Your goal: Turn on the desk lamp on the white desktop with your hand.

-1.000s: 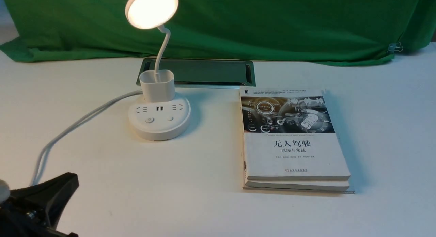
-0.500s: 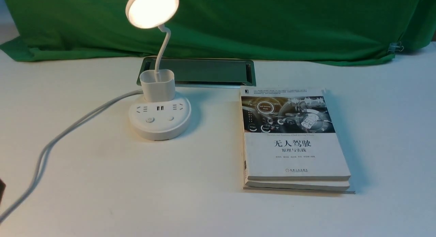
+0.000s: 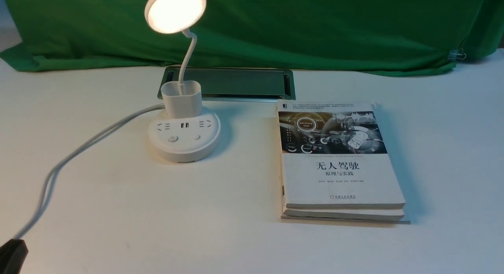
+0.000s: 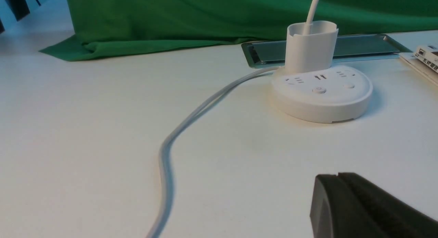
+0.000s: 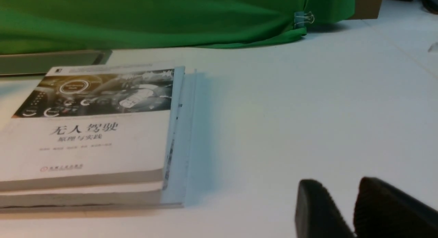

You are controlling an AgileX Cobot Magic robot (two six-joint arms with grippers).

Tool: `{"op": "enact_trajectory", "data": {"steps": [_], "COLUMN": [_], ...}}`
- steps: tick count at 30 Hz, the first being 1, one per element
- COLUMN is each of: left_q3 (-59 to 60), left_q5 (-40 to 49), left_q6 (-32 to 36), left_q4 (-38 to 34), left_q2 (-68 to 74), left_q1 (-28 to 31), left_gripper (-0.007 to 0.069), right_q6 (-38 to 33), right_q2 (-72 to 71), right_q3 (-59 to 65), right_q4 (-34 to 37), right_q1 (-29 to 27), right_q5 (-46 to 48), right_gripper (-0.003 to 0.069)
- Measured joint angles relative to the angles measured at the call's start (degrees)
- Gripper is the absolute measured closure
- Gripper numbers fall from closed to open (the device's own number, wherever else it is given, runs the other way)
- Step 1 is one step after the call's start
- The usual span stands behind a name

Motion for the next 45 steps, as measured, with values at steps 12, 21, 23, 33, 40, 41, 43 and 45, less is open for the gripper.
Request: {"op": "enact_trajectory", "data": {"steps": [12,21,23,33,40,41,43,45], "left_q3": [0.00,0.00,0.00,0.00,0.00,0.00,0.00,0.00], "left_q5": [0.00,0.00,0.00,0.00,0.00,0.00,0.00,0.00], "left_q6": [-0.17,-0.31,-0.31,-0.31,-0.37,-0.37,-0.37,-0.37], "left_q4": [0.42,0.86,0.86,0.86,0.92,0.92,0.92,0.98], "left_q2": [-0.06,-0.06,-0.06,-0.06,-0.06,-0.06,-0.06,-0.06], "left_q1": [0.02,0.02,0.02,0.02,0.02,0.02,0.02,0.02], "left_gripper": [0.0603,0.0603,0.0603,0.0603,0.0603,0.0603,0.0603,0.0603], "right_q6": [0.00,0.00,0.00,0.00,0.00,0.00,0.00,0.00], "right_q2": [0.00,0.00,0.00,0.00,0.00,0.00,0.00,0.00], "right_q3": [0.00,0.00,0.00,0.00,0.00,0.00,0.00,0.00], "right_q4": [0.00,0.00,0.00,0.00,0.00,0.00,0.00,0.00], "right_q1": [0.00,0.00,0.00,0.00,0.00,0.00,0.00,0.00], "right_q5": [0.00,0.00,0.00,0.00,0.00,0.00,0.00,-0.06], "right_gripper": [0.0421,0.0421,0.0421,0.0421,0.0421,0.0421,0.0421,0.0421]}}
